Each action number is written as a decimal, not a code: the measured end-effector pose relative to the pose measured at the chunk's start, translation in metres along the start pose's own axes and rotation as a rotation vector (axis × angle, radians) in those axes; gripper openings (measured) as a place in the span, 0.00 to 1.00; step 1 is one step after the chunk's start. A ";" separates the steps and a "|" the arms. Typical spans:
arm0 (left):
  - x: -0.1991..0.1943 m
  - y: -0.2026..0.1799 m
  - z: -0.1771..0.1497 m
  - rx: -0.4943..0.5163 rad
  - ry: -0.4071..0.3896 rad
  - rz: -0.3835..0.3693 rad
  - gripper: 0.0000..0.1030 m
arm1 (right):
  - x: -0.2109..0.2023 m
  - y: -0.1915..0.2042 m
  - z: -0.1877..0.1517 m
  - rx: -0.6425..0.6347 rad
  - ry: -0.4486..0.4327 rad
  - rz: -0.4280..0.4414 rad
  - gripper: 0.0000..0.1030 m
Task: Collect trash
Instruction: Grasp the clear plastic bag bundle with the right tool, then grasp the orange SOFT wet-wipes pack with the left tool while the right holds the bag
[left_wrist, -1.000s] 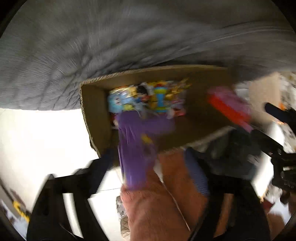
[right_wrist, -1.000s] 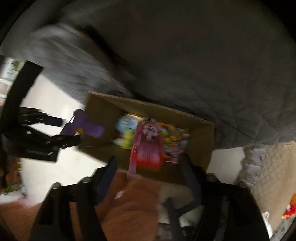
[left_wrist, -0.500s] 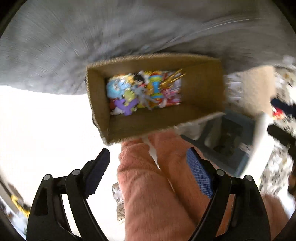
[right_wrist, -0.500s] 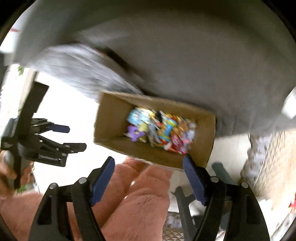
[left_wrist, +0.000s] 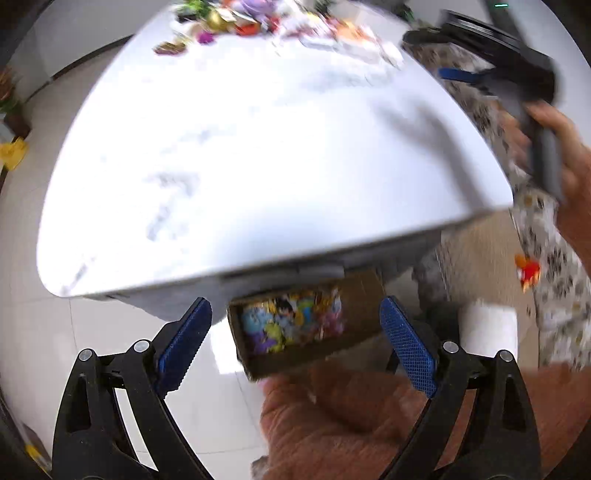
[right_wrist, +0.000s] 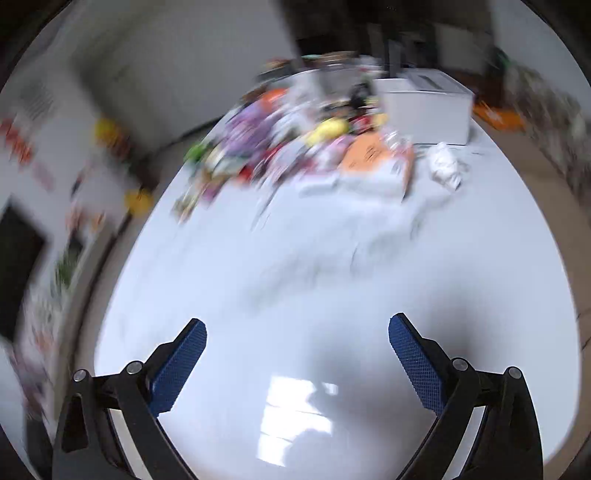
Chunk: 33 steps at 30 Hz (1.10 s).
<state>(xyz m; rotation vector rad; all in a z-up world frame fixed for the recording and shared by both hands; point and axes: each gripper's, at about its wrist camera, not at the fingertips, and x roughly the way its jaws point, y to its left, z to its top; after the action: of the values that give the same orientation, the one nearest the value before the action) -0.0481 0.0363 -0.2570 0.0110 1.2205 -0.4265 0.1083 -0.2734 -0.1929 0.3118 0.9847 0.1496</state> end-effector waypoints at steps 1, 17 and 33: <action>-0.001 0.005 0.003 -0.023 -0.008 0.011 0.88 | 0.014 -0.009 0.024 0.052 -0.023 -0.033 0.95; 0.004 0.041 -0.029 -0.286 0.091 0.105 0.88 | 0.154 -0.070 0.163 0.030 0.088 -0.313 0.29; 0.054 -0.069 0.197 0.189 -0.102 0.049 0.88 | -0.070 -0.072 0.008 -0.050 0.012 0.038 0.28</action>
<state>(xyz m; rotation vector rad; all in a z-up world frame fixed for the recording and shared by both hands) 0.1229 -0.0897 -0.2212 0.1786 1.0746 -0.4925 0.0756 -0.3616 -0.1561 0.2838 0.9859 0.2103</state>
